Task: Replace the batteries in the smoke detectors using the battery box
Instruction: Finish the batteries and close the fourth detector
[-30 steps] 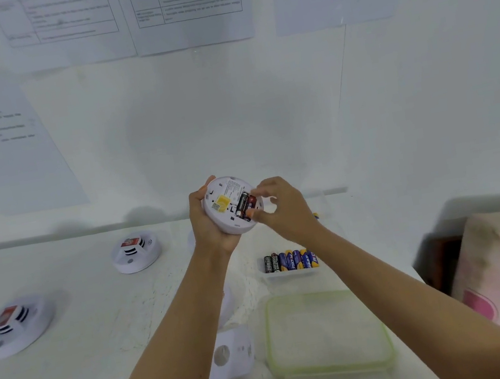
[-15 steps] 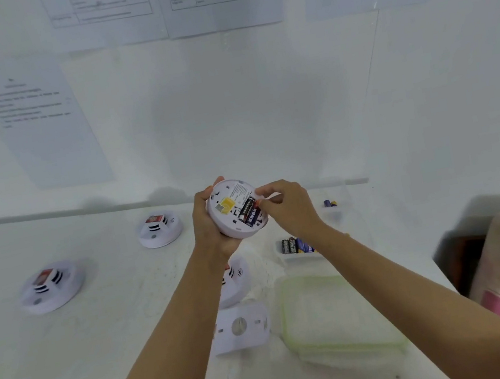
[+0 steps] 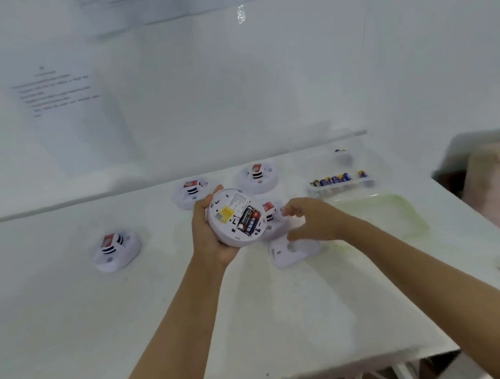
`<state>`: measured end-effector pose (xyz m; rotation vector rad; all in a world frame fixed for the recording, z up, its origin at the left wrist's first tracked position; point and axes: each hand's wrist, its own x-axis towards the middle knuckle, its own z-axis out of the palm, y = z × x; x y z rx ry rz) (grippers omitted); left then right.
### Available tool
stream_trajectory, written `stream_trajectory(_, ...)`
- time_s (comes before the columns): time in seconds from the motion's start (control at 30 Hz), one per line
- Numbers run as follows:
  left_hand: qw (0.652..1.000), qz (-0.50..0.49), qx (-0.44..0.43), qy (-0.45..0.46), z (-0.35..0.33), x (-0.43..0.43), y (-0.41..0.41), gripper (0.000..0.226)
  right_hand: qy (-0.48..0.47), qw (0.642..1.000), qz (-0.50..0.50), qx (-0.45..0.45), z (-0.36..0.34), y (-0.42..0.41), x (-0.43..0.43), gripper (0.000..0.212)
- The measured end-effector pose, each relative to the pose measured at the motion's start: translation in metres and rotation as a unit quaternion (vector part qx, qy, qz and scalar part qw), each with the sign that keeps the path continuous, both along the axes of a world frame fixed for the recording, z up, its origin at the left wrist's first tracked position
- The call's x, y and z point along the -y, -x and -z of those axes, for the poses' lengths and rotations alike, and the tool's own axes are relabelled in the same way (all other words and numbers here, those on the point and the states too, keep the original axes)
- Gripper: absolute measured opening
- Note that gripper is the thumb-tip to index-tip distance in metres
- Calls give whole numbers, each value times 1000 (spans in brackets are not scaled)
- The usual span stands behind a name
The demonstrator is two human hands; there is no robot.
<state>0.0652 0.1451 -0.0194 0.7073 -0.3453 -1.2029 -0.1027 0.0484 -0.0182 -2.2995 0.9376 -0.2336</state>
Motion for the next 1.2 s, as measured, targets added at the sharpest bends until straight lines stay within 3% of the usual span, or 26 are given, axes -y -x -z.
stream_trajectory(0.17,999,29,-28,-25,10,-34,-5,19,81,989,-20,-121,11,11,-29,63)
stream_trajectory(0.27,998,49,-33,-27,12,-43,-8,41,146,979,-22,-143,15,11,-33,62)
stream_trajectory(0.33,998,44,-34,-30,11,-48,-6,26,158,978,-24,-136,13,12,-34,57)
stream_trajectory(0.4,998,39,-36,-30,12,-51,-6,18,159,979,-18,-122,7,14,-34,55)
stream_trajectory(0.53,998,51,-36,-13,13,-53,-7,46,99,995,9,-2,-10,15,-42,52)
stream_trajectory(0.73,998,59,-37,8,9,-51,-7,51,81,994,4,73,-34,2,-63,50)
stream_trajectory(0.8,997,71,-25,9,5,-51,-4,45,42,992,-24,121,-40,-3,-71,48)
stream_trajectory(0.87,998,66,-18,4,-2,-51,1,26,13,986,-58,158,-41,-10,-79,48)
stream_trajectory(0.9,998,60,-19,-1,-5,-51,3,22,13,984,-71,162,-39,-13,-82,48)
stream_trajectory(1.0,998,53,-35,1,-6,-48,5,44,37,983,-89,154,-37,-21,-85,48)
stream_trajectory(1.2,998,49,-32,2,-12,-45,11,50,64,980,-39,185,-35,-26,-87,46)
